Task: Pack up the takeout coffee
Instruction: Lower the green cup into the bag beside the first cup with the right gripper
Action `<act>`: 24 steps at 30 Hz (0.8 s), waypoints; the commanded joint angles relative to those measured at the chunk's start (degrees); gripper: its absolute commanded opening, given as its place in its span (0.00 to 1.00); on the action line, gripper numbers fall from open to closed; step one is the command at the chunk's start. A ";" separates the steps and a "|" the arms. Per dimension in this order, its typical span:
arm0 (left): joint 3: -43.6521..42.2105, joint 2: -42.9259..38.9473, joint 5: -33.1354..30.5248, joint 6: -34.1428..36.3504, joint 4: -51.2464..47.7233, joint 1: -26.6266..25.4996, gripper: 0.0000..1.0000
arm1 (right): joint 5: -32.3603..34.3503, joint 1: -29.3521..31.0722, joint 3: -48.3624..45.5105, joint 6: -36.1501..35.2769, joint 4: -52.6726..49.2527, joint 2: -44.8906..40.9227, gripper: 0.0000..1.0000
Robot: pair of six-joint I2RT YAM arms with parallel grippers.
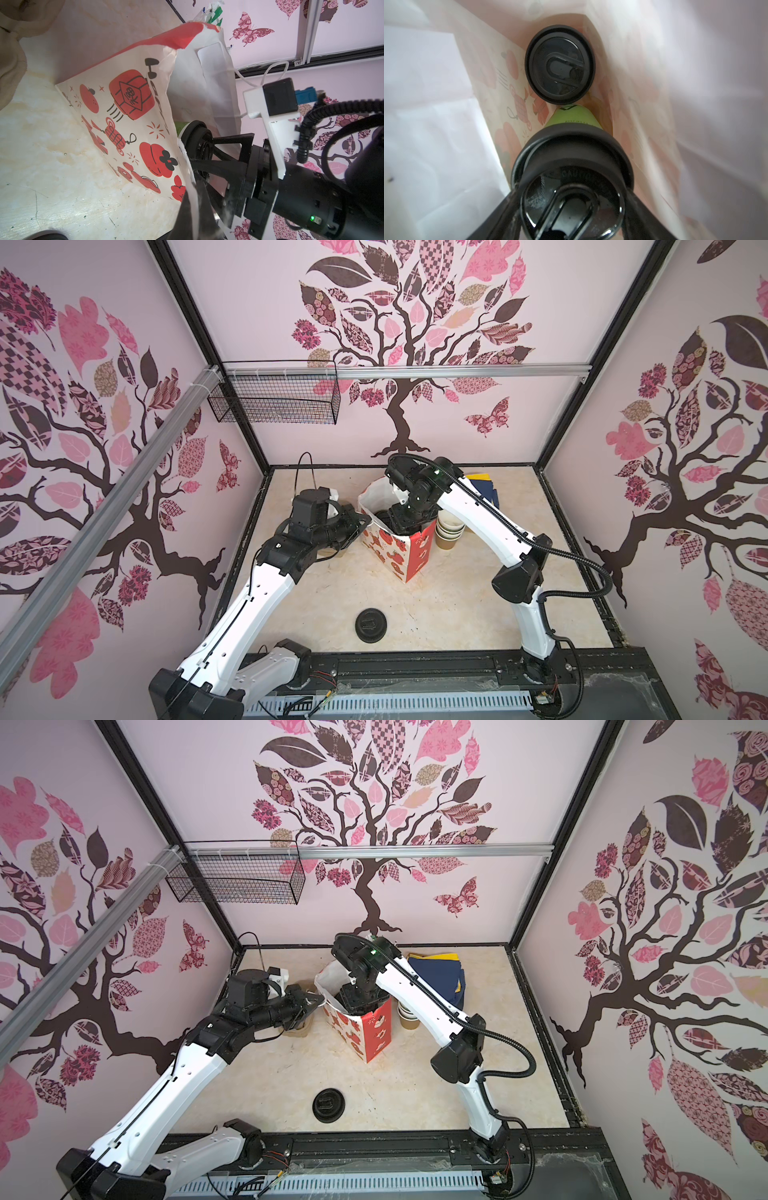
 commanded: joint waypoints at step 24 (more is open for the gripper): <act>1.59 -0.39 -0.91 2.79 -2.57 0.11 0.00 | -0.69 5.46 -5.49 0.13 -1.90 -1.29 0.69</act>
